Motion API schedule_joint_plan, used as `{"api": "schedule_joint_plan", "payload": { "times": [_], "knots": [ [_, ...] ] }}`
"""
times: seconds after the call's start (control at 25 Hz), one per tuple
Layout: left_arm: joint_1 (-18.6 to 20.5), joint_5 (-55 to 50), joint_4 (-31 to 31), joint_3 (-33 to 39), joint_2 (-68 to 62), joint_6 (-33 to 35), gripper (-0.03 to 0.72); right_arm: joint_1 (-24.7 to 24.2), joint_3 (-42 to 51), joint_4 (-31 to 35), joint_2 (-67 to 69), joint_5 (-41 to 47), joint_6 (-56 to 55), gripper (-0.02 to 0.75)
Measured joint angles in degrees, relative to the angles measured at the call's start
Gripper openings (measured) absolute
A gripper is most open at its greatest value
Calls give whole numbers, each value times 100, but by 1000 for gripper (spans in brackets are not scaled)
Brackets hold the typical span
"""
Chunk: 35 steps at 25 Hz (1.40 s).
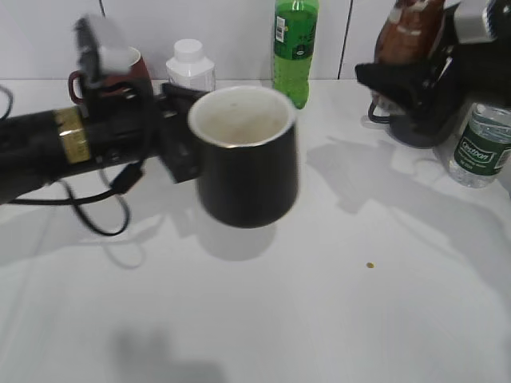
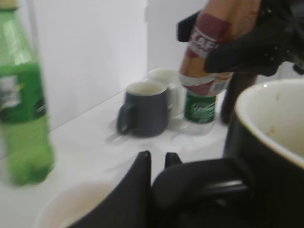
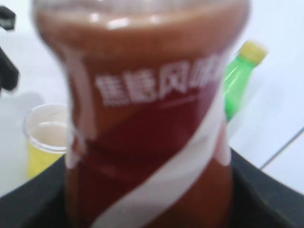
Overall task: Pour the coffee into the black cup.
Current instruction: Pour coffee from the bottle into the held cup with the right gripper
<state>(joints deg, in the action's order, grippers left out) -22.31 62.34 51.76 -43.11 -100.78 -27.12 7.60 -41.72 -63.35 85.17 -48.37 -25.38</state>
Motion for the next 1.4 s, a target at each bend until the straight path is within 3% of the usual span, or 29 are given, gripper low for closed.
{"api": "schedule_joint_plan", "payload": {
  "times": [0.4, 1.08, 1.4],
  "knots": [
    [-956, -794, 18, -834, -120, -291, 54, 0, 21, -588, -734, 181, 584, 527],
    [-1519, -1103, 46, -1009, -245, -423, 54, 0, 27, -687, -746, 193, 3255, 527],
    [-1564, -1084, 39, -1240, -544, -423, 54, 0, 27, -687, -747, 193, 4096, 527]
  ]
}}
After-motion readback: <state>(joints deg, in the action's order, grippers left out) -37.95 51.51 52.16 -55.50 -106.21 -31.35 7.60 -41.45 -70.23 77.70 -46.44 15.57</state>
